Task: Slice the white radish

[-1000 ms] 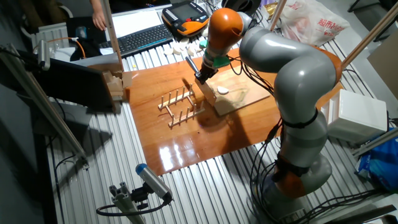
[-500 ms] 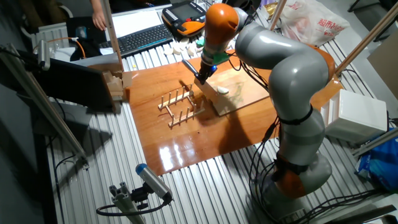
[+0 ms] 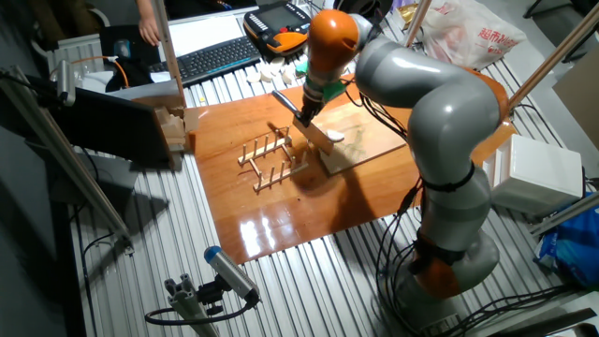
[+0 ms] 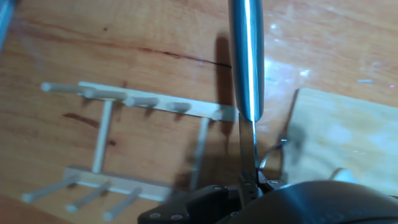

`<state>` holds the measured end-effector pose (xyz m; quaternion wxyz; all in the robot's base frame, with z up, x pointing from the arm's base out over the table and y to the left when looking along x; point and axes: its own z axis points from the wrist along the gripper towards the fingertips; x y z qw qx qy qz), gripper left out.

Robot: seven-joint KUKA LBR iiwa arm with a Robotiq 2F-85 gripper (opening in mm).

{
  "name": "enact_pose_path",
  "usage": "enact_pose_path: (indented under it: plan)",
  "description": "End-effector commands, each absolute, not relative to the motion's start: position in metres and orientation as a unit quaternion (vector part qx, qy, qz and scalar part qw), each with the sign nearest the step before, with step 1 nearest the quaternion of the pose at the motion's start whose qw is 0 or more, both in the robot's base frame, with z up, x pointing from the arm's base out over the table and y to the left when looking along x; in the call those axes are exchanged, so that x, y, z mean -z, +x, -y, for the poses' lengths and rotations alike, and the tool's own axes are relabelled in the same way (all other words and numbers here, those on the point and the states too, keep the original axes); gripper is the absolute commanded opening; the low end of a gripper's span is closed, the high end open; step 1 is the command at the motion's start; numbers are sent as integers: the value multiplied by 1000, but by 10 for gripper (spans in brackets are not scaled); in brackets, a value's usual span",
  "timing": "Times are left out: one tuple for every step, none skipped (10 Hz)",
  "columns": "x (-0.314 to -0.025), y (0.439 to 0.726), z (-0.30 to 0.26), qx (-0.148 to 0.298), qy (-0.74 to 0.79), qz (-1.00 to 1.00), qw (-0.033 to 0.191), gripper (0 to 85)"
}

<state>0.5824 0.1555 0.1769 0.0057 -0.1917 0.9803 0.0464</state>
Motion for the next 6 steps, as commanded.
enact_pose_path:
  plan:
    - [-178,583,-149,-44,-199,-979,8,0]
    - [-180,584,-139,-50,-207,-977,8,0]
    - [-185,585,-125,-49,-222,-974,5,0]
    - [-187,586,-117,-47,-222,-974,-7,0]
    - [-188,587,-111,-50,-223,-973,-11,0]
    - [-187,588,-109,-49,-222,-974,-6,0]
